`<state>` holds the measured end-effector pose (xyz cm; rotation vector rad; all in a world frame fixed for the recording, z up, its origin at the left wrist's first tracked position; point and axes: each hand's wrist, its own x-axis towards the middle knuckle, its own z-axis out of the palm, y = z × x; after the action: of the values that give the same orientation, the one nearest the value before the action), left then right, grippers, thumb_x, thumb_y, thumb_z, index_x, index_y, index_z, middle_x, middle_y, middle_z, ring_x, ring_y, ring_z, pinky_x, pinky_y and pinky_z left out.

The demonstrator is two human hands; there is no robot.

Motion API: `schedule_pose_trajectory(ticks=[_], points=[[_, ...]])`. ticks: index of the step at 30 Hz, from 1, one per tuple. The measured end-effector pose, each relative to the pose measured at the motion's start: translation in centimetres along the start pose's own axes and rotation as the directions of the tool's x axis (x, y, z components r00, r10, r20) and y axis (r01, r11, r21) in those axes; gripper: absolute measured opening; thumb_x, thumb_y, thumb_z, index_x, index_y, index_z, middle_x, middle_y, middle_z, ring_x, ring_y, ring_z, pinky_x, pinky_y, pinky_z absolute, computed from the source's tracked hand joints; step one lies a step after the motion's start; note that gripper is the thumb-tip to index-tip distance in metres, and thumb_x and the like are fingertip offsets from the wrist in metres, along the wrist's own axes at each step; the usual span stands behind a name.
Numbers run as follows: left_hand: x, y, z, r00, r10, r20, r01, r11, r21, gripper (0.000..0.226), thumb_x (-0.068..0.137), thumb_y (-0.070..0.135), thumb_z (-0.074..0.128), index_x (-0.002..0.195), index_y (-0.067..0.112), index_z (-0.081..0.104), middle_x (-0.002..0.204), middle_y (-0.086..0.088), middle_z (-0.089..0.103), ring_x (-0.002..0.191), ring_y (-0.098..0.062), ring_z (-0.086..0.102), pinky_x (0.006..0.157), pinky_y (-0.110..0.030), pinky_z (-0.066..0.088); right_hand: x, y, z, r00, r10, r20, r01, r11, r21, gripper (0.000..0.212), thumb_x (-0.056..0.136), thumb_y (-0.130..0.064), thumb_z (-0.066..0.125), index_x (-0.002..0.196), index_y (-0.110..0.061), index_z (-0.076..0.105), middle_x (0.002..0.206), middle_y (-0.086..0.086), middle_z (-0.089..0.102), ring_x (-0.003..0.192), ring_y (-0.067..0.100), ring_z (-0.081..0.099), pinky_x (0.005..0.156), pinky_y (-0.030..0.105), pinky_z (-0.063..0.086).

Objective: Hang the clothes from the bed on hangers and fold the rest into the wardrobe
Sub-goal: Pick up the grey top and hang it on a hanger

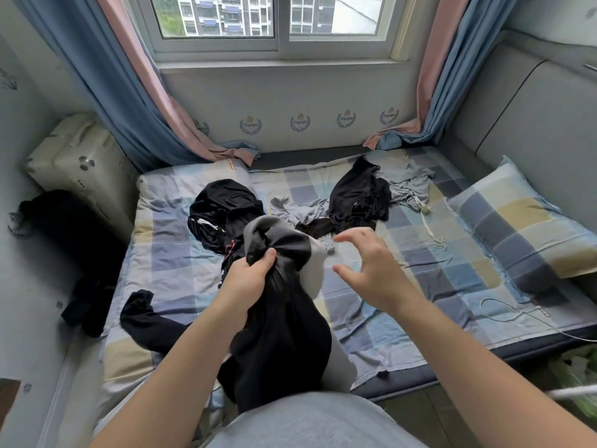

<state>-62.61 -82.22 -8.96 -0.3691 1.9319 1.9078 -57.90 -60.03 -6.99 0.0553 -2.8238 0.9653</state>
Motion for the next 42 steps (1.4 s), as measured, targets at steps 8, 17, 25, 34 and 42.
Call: schedule_pose_trajectory(ticks=[8, 17, 25, 34, 42], points=[[-1.9, 1.7, -0.2, 0.979, 0.004, 0.203, 0.050, 0.965, -0.258, 0.046, 0.086, 0.049, 0.068, 0.114, 0.015, 0.074, 0.113, -0.012, 0.075, 0.104, -0.029, 0.072, 0.087, -0.040, 0.058, -1.1, 1.1, 3.8, 0.807, 0.219, 0.548, -0.527, 0.684, 0.504, 0.090, 0.074, -0.060, 0.074, 0.150, -0.035, 0.033, 0.147, -0.012, 0.044, 0.138, 0.007, 0.038, 0.109, 0.032, 0.033], [-2.0, 2.6, -0.8, 0.975, 0.039, 0.218, 0.038, 0.940, -0.338, 0.041, 0.093, 0.040, 0.063, 0.121, 0.011, 0.069, 0.114, -0.011, 0.075, 0.104, -0.024, 0.073, 0.071, -0.029, 0.061, -0.8, 1.9, 5.0, 0.855, 0.145, 0.498, -0.510, 0.411, 0.755, 0.025, 0.090, -0.024, 0.068, 0.110, -0.013, 0.076, 0.118, 0.014, 0.072, 0.108, 0.024, 0.070, 0.087, 0.028, 0.055], [0.7, 1.1, -1.6, 0.999, 0.046, 0.018, -0.045, 0.996, -0.077, 0.025, 0.098, 0.037, 0.063, 0.113, 0.018, 0.071, 0.108, 0.000, 0.077, 0.100, -0.016, 0.073, 0.072, -0.024, 0.056, -0.3, 1.0, 0.9, 0.968, 0.121, 0.219, -0.247, 0.598, 0.762, 0.025, 0.098, 0.003, 0.054, 0.106, -0.009, 0.074, 0.103, -0.001, 0.076, 0.099, 0.009, 0.070, 0.083, 0.017, 0.051], [-1.7, 0.8, 1.0, 0.824, 0.491, 0.282, -0.564, 0.672, 0.480, 0.083, 0.067, 0.052, 0.078, 0.141, 0.032, 0.047, 0.146, 0.011, 0.042, 0.137, -0.009, 0.036, 0.116, -0.029, 0.029, 1.3, -2.9, -2.0, 0.999, 0.026, 0.045, -0.050, 0.734, 0.677, 0.029, 0.095, 0.004, 0.061, 0.069, 0.004, 0.047, 0.069, -0.004, 0.039, 0.064, 0.005, 0.038, 0.061, 0.015, 0.032], [-4.1, -0.6, 5.1, 0.815, 0.548, 0.188, -0.552, 0.639, 0.536, 0.042, 0.068, 0.068, 0.068, 0.081, 0.030, 0.054, 0.085, 0.013, 0.059, 0.077, -0.004, 0.060, 0.072, -0.035, 0.052, 3.4, -7.1, -3.5, 0.972, 0.233, -0.027, -0.124, 0.610, 0.783, 0.024, 0.095, -0.014, 0.067, 0.080, 0.004, 0.064, 0.071, 0.005, 0.062, 0.069, 0.015, 0.060, 0.060, 0.029, 0.053]])
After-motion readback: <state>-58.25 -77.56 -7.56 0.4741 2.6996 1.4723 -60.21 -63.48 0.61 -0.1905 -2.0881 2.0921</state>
